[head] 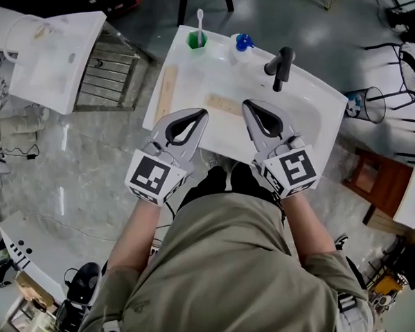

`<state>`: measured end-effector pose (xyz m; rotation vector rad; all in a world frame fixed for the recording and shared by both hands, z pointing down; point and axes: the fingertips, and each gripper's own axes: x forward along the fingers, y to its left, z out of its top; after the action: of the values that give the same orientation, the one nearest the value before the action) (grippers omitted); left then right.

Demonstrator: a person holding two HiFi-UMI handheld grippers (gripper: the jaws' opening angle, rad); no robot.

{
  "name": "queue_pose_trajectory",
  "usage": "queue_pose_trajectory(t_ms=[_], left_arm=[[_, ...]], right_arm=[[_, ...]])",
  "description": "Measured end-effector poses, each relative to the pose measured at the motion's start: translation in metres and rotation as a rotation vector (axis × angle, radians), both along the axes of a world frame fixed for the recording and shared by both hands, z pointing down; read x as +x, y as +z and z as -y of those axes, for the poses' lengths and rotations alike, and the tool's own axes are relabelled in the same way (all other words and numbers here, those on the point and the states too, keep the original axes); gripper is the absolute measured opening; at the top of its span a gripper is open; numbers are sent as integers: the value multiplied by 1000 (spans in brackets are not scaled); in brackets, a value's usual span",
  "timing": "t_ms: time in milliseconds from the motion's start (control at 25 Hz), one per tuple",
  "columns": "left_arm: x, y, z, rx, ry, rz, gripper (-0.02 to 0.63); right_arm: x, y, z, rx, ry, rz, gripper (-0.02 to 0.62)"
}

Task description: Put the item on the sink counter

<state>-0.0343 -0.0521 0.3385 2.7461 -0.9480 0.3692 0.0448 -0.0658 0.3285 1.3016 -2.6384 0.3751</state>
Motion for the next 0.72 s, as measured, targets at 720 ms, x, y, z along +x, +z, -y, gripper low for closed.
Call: queue_pose_trajectory(t_ms=[720], left_arm=[[6, -5, -7, 2, 20, -4, 6]], right_arm=[[7, -1, -19, -17, 4, -43, 12]])
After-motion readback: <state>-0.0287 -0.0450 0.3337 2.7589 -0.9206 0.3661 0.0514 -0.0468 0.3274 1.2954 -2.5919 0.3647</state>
